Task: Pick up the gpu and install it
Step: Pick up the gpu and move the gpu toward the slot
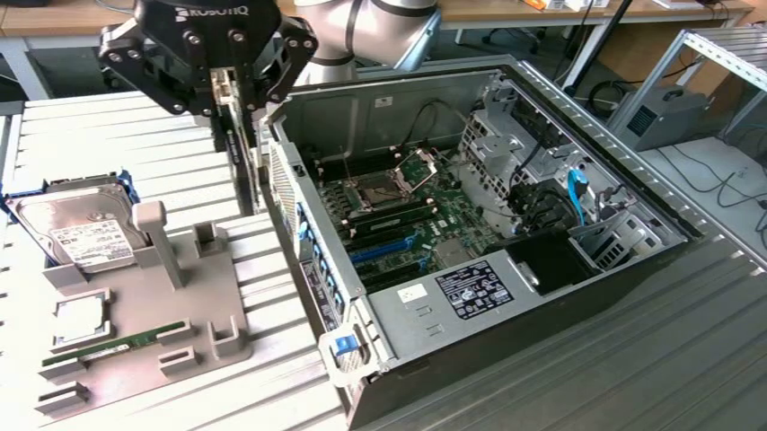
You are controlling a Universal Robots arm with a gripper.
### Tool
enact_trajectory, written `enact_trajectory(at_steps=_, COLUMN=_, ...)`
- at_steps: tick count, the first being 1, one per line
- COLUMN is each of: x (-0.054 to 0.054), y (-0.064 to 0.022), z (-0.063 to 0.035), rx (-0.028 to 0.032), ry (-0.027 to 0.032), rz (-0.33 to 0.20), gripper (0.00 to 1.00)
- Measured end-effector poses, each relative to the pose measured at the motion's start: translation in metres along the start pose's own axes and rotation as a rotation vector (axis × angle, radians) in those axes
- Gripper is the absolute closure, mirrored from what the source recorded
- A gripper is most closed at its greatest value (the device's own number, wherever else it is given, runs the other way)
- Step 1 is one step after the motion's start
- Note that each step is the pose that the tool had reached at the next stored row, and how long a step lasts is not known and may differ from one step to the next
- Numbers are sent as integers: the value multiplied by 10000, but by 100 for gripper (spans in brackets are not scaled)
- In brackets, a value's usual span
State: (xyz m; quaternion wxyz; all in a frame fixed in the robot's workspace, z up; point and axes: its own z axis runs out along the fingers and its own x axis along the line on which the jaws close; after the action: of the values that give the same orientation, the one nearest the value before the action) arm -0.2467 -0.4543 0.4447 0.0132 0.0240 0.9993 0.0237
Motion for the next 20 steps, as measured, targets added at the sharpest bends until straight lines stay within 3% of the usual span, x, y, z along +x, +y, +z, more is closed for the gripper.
enact_trajectory(at_steps=9, x=-401, y=20, z=11, rx=0, ry=0, rz=0, gripper=73)
enact_trajectory(at_steps=13, x=-656, y=33, z=18, rx=0, ry=0, rz=-1, gripper=73)
enact_trajectory(at_steps=20, x=-946, y=47, z=26, rx=1, ry=0, rz=1, gripper=73)
